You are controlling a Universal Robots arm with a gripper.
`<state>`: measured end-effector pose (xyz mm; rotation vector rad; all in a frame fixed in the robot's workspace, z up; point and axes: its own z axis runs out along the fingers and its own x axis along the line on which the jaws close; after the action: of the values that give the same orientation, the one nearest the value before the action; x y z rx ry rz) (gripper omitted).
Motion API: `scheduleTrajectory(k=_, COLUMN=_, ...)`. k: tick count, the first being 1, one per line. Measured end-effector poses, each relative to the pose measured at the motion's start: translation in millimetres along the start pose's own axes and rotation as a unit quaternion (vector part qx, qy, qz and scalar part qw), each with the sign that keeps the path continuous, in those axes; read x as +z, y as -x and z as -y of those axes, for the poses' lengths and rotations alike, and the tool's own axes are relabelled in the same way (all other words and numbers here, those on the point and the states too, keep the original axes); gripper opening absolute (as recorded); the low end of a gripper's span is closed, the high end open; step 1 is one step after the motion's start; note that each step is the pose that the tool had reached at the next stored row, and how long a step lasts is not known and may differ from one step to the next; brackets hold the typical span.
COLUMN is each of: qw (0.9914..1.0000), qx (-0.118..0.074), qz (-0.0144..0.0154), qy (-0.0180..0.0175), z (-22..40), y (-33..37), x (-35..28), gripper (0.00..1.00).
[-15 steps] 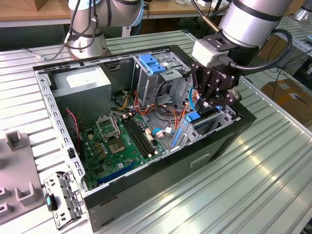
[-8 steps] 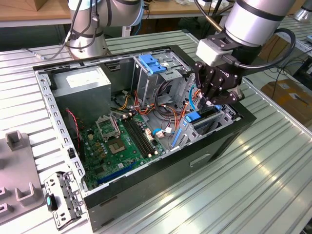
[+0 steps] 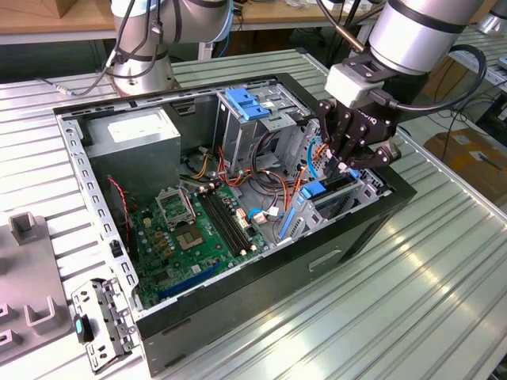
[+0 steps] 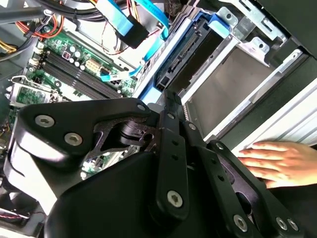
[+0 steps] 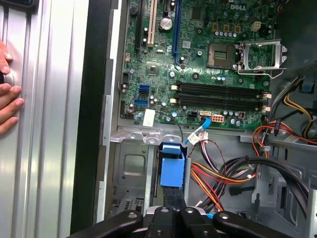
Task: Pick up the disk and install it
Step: 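Insert the first disk wire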
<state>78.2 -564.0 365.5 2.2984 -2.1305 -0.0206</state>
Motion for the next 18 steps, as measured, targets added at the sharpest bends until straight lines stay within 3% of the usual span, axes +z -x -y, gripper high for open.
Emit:
scheduleTrajectory(k=5, qw=0.99993, qx=-0.012, qz=0.0000, qy=0.0001, z=0.2, y=0.1, x=-1.5, gripper=0.11)
scheduleTrajectory(k=18, qw=0.99991, qx=-0.013, qz=-0.0001, qy=0.0001, z=0.2, y=0.0, x=-1.6, gripper=0.11)
